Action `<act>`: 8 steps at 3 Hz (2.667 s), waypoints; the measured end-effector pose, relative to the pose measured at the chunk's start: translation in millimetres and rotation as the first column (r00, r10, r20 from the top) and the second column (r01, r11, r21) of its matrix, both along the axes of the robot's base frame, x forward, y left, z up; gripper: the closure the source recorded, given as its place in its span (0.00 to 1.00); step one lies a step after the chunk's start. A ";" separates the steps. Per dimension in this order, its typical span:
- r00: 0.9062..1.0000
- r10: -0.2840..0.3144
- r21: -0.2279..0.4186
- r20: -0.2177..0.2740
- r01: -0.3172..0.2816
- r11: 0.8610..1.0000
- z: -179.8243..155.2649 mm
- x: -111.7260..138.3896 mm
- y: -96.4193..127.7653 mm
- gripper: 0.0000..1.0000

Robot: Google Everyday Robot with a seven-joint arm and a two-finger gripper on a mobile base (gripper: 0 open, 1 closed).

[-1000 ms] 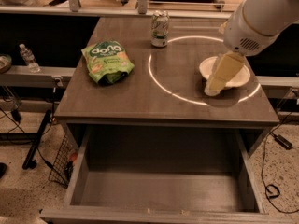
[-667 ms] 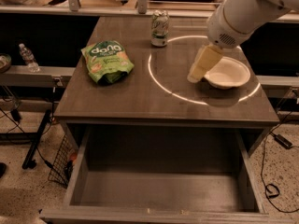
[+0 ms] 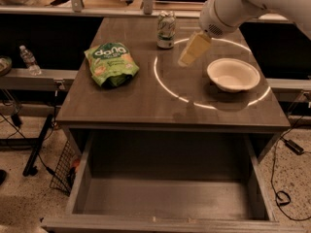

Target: Place 7up can into top drawer

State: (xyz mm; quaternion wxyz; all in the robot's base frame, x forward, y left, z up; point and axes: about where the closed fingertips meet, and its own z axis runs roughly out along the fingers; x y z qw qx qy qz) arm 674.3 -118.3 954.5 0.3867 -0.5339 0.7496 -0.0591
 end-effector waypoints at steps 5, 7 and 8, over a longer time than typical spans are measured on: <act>0.991 -0.093 0.353 0.097 0.053 0.934 -34.9 136.3 60.1 0.00; 0.969 -0.204 0.441 0.137 0.124 0.889 -50.5 206.8 71.7 0.21; 0.965 -0.238 0.487 0.112 0.156 0.860 -54.2 212.9 66.6 0.51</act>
Offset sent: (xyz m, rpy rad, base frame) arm 0.0199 -0.0022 -0.0102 0.2157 -0.0342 -0.0394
